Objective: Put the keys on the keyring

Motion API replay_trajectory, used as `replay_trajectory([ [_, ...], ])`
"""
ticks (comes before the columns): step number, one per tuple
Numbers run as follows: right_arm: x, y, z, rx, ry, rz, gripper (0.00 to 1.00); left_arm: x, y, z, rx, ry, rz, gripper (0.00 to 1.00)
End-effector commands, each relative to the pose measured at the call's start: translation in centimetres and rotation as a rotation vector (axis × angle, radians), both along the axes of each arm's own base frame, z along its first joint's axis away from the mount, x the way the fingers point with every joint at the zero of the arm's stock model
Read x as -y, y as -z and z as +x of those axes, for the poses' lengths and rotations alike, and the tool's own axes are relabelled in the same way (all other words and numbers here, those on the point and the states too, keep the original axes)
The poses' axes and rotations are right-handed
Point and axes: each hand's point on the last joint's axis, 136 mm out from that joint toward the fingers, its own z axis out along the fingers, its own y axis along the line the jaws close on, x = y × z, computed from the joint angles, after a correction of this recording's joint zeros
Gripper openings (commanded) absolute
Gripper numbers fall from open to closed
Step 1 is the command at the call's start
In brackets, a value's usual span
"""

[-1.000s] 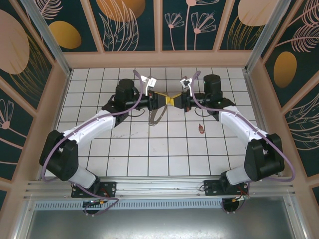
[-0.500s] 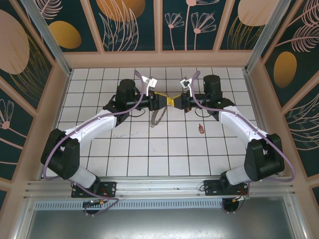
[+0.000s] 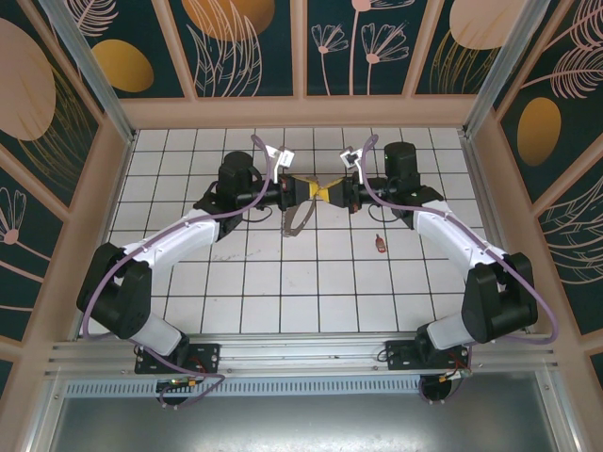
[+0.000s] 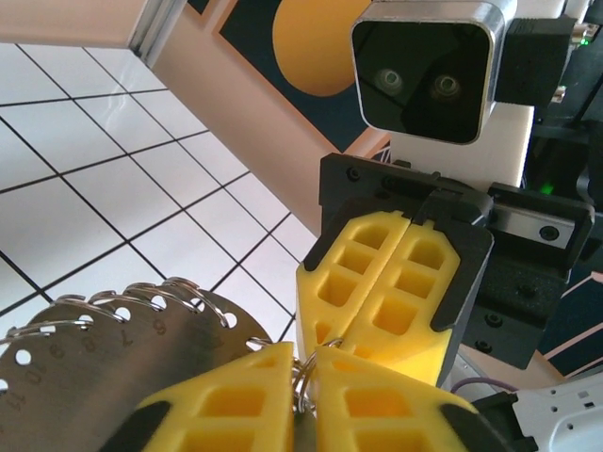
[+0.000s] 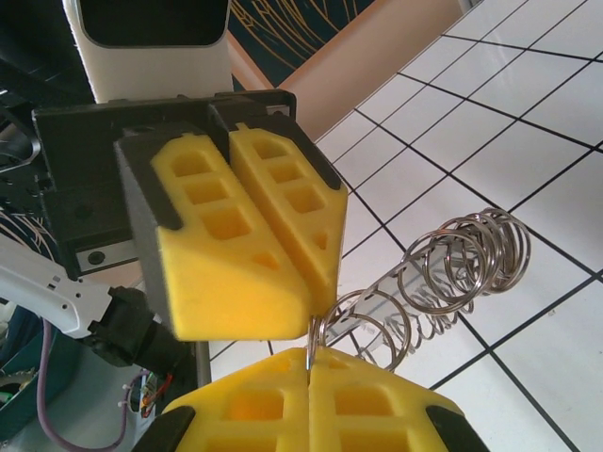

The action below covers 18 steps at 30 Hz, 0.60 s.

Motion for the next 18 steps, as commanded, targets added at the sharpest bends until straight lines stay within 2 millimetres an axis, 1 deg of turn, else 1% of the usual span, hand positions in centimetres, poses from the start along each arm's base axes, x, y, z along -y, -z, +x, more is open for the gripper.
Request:
replay_trajectory([
  [1,-0.4,-0.9,0.2,0.069,-0.012,0.026,0.00,1.0,-0.1,-2.6,0.006,0.135,-0.030,0.06],
  [2,-0.4,-0.8,0.3,0.065,-0.009,0.023,0.00,0.9,0.2,-2.5,0.002,0.122,-0.021,0.08],
  [3,-0.4,-0.5,0.4,0.058,-0.007,0.019,0.00,0.7,0.5,-2.2,0.000,0.096,-0.004,0.16],
  [4,-0.5,0.0,0.5,0.045,-0.003,0.014,0.00,0.5,0.8,-1.8,0.003,0.067,0.011,0.33],
  [5,-0.5,0.7,0.5,0.028,0.001,0.009,0.00,0.2,1.0,-1.4,0.006,0.030,0.026,0.42],
  [7,-0.5,1.9,0.4,-0.003,0.010,0.001,0.00,-0.9,1.5,0.2,0.010,-0.099,0.069,0.59],
  [8,-0.6,2.5,0.3,-0.015,0.013,-0.001,0.00,-1.7,1.6,0.8,0.013,-0.163,0.089,0.62],
  [9,-0.7,3.1,0.3,-0.029,0.020,-0.005,0.00,-2.4,1.1,1.4,0.032,-0.222,0.094,0.67],
  [10,-0.8,3.8,0.2,-0.042,0.025,-0.009,0.00,-3.4,1.8,1.7,0.029,-0.288,0.112,0.71],
  [11,-0.9,4.5,0.0,-0.057,0.026,-0.012,0.00,-4.3,1.6,2.2,0.036,-0.356,0.119,0.74],
  [14,-1.8,6.6,-0.4,-0.102,0.019,-0.025,0.00,-6.2,0.9,2.7,0.052,-0.468,0.125,0.80],
  [18,-4.2,9.5,-0.9,-0.155,-0.017,-0.043,0.00,-7.3,0.7,3.1,0.049,-0.535,0.149,0.81],
])
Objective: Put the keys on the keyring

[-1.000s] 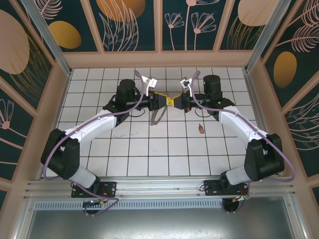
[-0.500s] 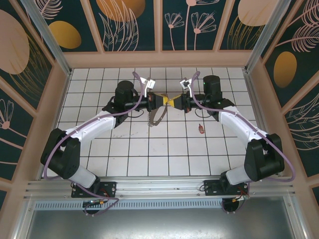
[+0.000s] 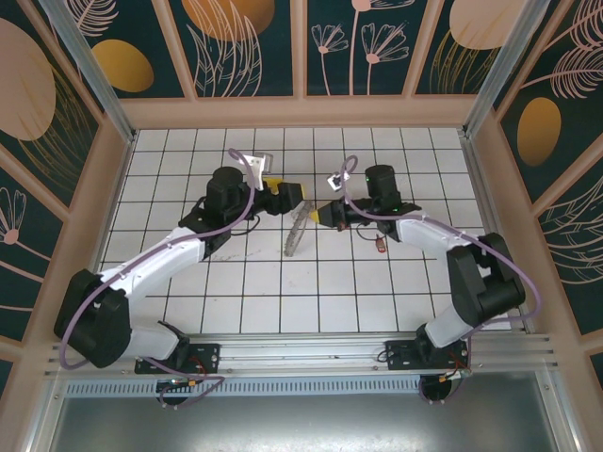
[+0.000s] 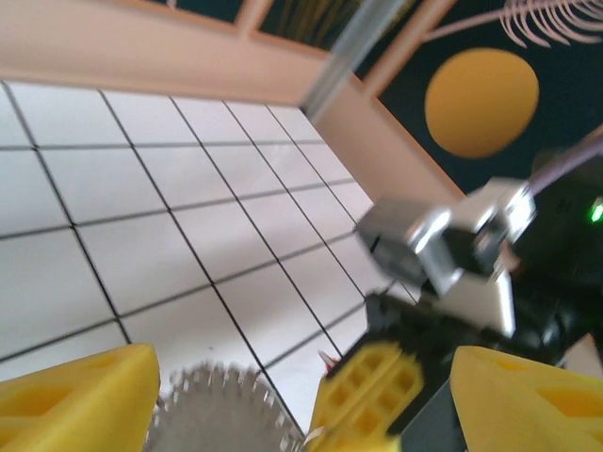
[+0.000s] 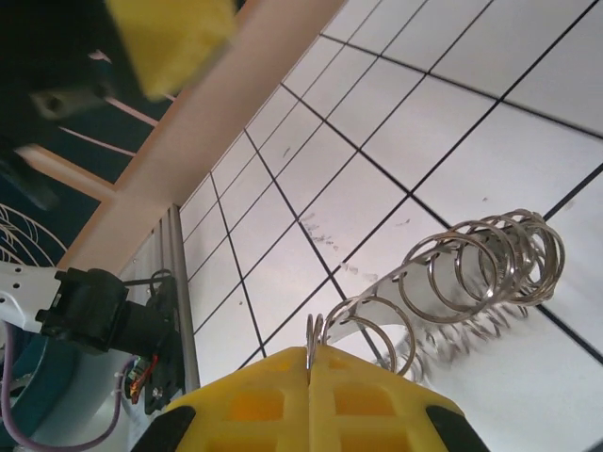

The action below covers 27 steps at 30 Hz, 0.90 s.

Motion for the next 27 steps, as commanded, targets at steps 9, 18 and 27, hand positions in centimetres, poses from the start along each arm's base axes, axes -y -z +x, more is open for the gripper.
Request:
replay_trajectory([
  [9,-3.3,6.2,-0.7,-0.077,-0.017,-0.034,0.00,-2.1,0.2,1.2,-0.006,-0.134,0.047,0.81],
  [18,-1.6,12.4,-0.4,-0.186,0.113,-0.206,0.00,-1.9,0.5,1.2,-0.013,-0.125,0.037,0.81],
  [27,-0.7,14.4,-0.6,-0.243,0.166,-0.256,0.12,-1.8,0.4,1.1,-0.018,-0.121,0.025,0.81],
])
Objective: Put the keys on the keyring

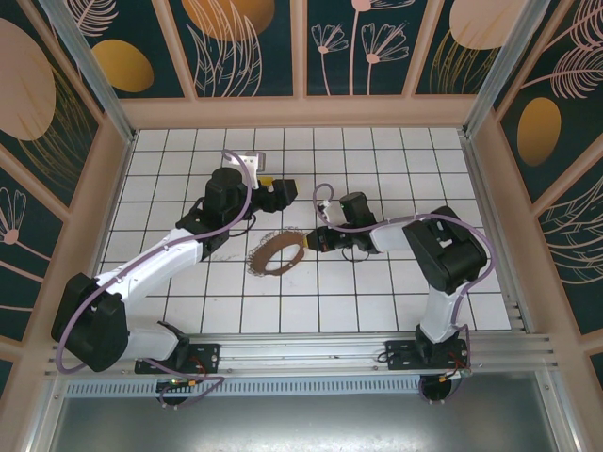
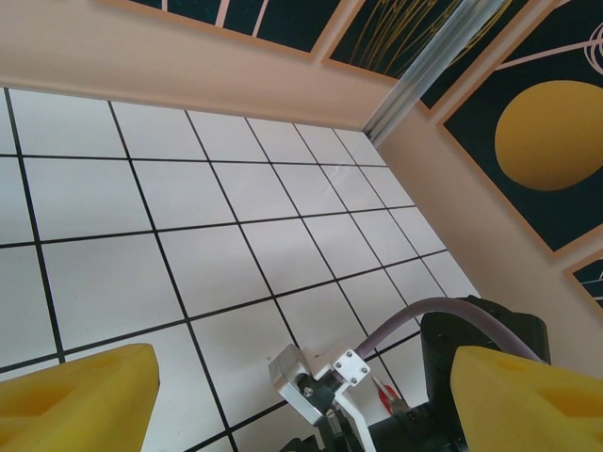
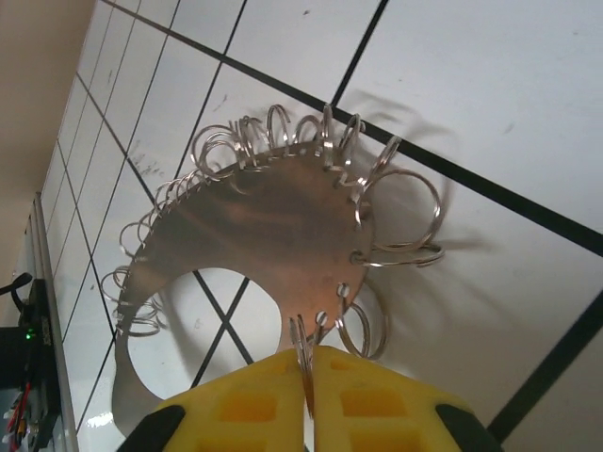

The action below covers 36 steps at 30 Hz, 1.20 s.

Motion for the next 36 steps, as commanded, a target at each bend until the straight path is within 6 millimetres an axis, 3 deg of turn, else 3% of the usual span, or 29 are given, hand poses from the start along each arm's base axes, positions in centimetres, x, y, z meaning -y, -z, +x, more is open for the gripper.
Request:
replay_trajectory([
  [1,0.4,1.0,-0.6,-0.028,0.023,-0.027,0.15,0.0,-0.5,0.0,0.004,0.000,-0.022,0.81],
  [7,0.9,-0.9,-0.5,0.007,0.045,-0.036,0.33,0.2,-0.8,-0.2,0.003,0.012,-0.034,0.81],
  [14,2.2,-3.3,0.6,0.072,0.117,-0.110,0.41,0.3,-1.0,-0.3,0.003,0.020,-0.045,0.81],
  [22,1.0,-1.3,-0.2,0.090,0.073,-0.279,0.40,0.2,-1.0,-0.2,0.002,0.014,-0.039,0.81],
  [36,0.4,0.4,-0.9,0.056,0.049,-0.305,0.35,0.4,-1.0,-0.1,-0.001,0.019,-0.041,0.82],
])
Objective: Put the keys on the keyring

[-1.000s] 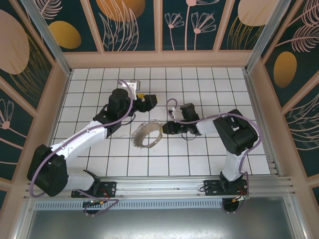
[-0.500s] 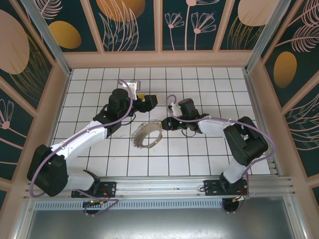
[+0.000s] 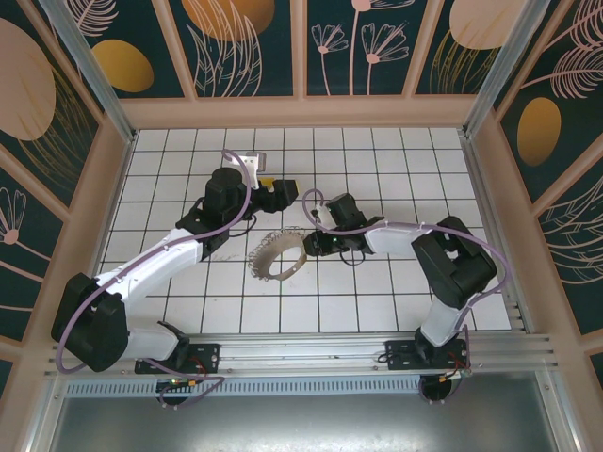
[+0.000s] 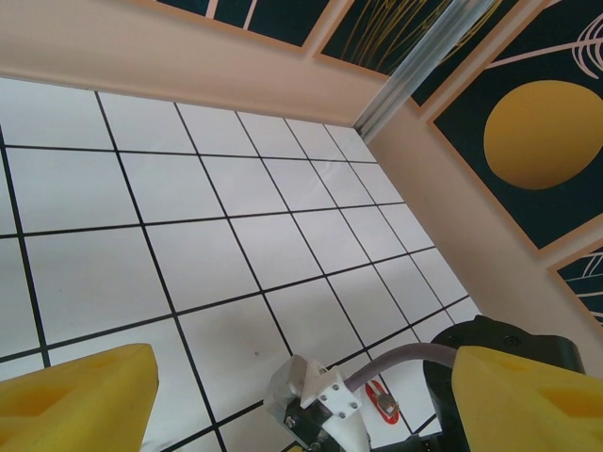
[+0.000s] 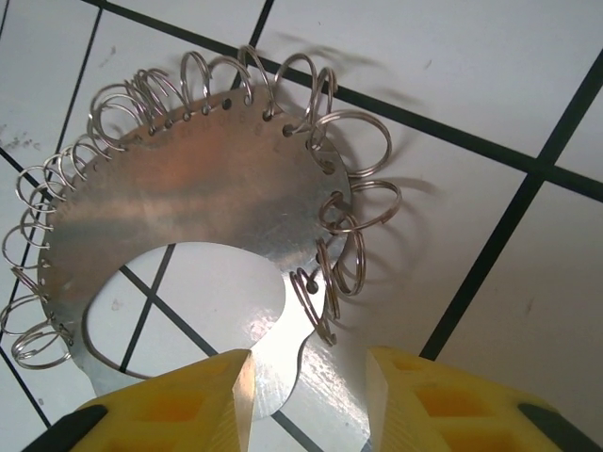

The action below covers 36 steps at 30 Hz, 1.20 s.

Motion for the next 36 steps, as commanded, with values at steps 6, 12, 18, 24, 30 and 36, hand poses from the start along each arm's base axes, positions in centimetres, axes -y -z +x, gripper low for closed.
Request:
replay_trajectory([
  [6,-1.2,-0.2,0.0,0.002,-0.037,0.005,0.31,0.1,-1.0,0.1,0.018,0.003,-0.024,0.82],
  [12,-1.7,-0.4,-0.1,0.003,-0.050,0.009,0.27,0.0,-1.0,0.1,0.017,0.000,-0.024,0.82],
  [18,-1.8,-0.3,-0.1,0.000,-0.053,0.008,0.26,-0.1,-0.9,0.0,0.017,-0.003,-0.021,0.82],
  [24,-1.9,0.0,0.2,0.002,-0.048,0.002,0.27,-0.1,-0.8,0.0,0.016,-0.003,-0.022,0.82],
  [30,-2.1,-0.1,0.7,0.014,-0.044,-0.001,0.27,-0.1,-0.9,-0.1,0.017,-0.001,-0.026,0.82],
  [36,-2.1,0.1,0.8,0.012,-0.048,-0.009,0.20,-0.1,-0.8,-0.1,0.016,-0.001,-0.025,0.82],
])
